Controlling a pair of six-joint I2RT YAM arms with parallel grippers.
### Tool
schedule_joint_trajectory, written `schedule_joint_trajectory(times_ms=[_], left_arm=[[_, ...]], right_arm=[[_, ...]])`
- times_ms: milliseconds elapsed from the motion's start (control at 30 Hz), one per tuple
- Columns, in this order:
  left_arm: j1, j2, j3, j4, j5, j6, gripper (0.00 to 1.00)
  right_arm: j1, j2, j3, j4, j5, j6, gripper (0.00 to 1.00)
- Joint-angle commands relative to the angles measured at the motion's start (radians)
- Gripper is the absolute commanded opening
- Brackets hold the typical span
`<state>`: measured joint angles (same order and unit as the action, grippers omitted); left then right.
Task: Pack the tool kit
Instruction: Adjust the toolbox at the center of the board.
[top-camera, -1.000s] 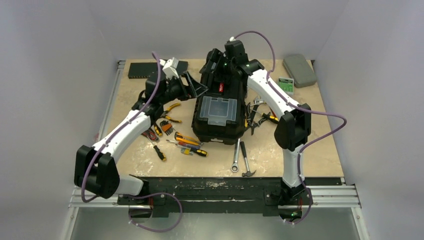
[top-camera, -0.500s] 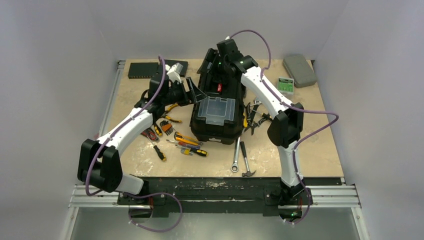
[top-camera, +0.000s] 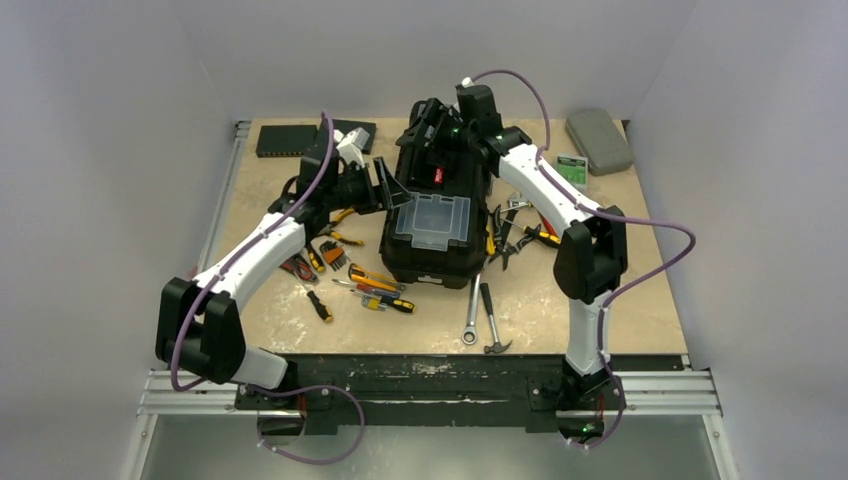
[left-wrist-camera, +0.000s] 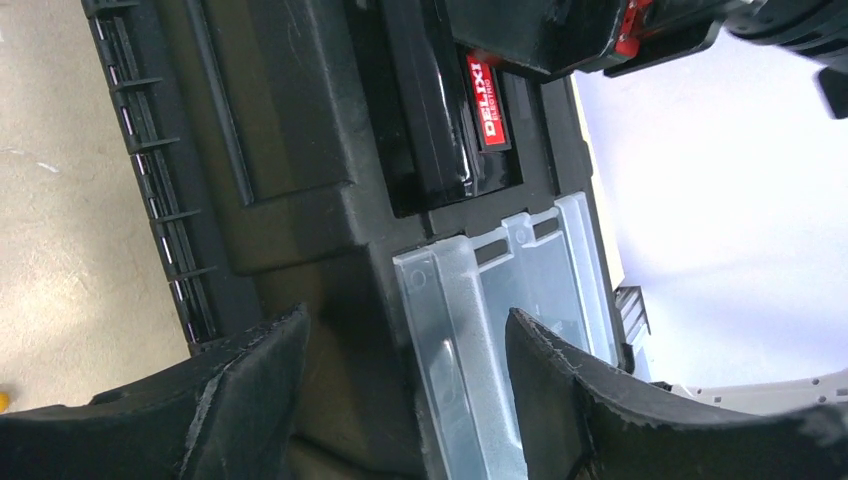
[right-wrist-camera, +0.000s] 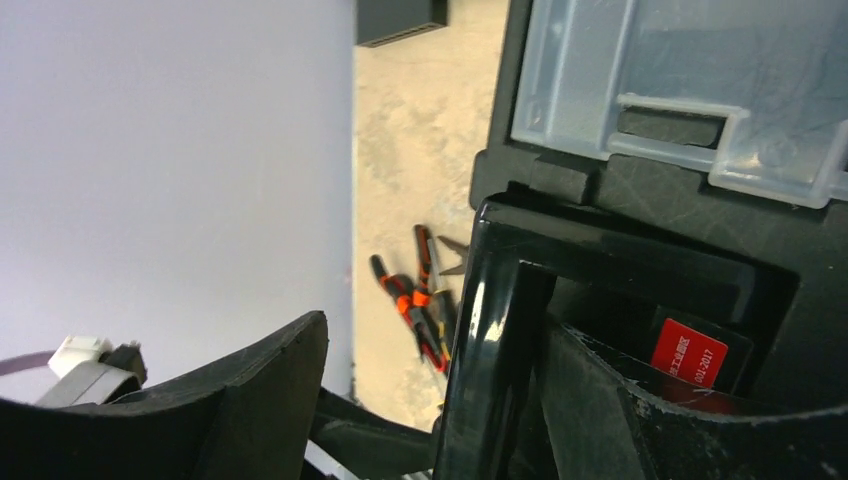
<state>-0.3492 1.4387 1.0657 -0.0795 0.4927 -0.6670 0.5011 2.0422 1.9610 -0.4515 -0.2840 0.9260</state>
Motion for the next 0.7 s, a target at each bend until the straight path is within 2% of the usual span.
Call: schedule_joint_trajectory(times_ms=[0,200,367,533,667], left_arm=[[0.001,-0.086,0.072,-0.085,-0.025,0.065,0.69],[0.001,-0.117,0.144,-0.155,-0.060,0.088,0.69],[0.003,-0.104,0.238,-0.198,-0.081,0.080,0.69],[0.025,-0.066,0.295,-0.182,-0.095,0.016,0.69],[0.039,-0.023,0.346,-0.171,-0.119,-0.043,0.73]], right_arm=[[-0.023,-0.085,-0.175,0.331,-0.222,0.081,0.73],[-0.068,-0.119,-0.277,0.496,-0.317,0.154,0.71],[-0.099,-0.156,-0.409,0.761,-0.414,0.268,0.70],[-0.119,-0.183,-0.456,0.791,-0.432,0.253,0.69],[-0.146,-0.200,-0.535,0.944,-0.488,0.317,0.68]])
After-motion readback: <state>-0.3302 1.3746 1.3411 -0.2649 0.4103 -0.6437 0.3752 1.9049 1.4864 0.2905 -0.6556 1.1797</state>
